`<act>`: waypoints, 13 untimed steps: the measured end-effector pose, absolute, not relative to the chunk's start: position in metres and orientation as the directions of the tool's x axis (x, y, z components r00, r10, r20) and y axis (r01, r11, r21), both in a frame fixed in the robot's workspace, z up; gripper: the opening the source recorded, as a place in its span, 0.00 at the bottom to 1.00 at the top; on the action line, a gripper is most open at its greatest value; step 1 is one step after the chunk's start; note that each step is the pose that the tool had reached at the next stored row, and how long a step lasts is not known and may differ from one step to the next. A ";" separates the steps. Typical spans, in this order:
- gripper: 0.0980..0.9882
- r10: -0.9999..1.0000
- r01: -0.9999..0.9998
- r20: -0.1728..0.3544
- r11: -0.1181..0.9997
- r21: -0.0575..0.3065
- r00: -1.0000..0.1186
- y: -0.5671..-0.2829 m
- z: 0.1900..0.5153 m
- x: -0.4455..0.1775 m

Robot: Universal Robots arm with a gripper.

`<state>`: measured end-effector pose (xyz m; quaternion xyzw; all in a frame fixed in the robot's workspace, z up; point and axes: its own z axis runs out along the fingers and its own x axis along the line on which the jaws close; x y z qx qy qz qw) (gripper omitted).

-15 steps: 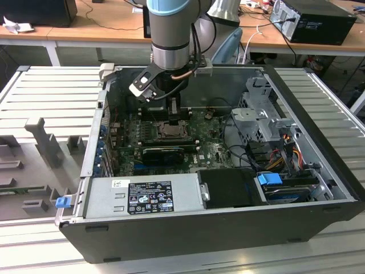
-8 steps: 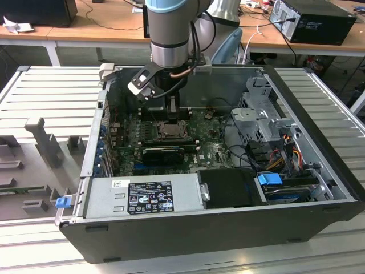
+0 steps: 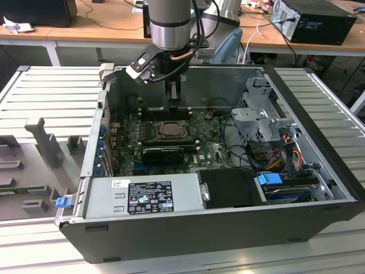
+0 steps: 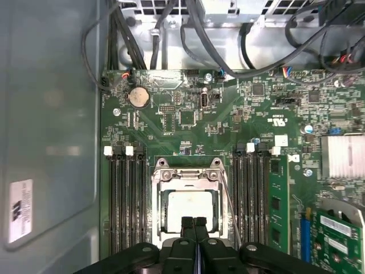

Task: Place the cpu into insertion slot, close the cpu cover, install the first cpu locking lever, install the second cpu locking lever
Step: 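Install the first cpu locking lever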

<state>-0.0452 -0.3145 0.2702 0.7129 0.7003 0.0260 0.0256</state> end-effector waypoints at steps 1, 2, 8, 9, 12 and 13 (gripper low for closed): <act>0.01 1.000 0.997 0.001 -0.018 0.073 0.018 -0.314 0.273 -0.045; 0.01 1.000 0.997 0.001 -0.018 0.073 0.018 -0.314 0.276 -0.045; 0.01 0.999 0.997 0.001 0.039 0.073 -0.039 -0.314 0.281 -0.045; 0.01 0.998 0.995 0.001 0.065 0.073 -0.065 -0.314 0.281 -0.045; 0.01 0.992 0.989 0.001 0.127 0.073 -0.127 -0.314 0.281 -0.045; 0.01 0.987 0.984 0.001 0.162 0.073 -0.162 -0.314 0.281 -0.045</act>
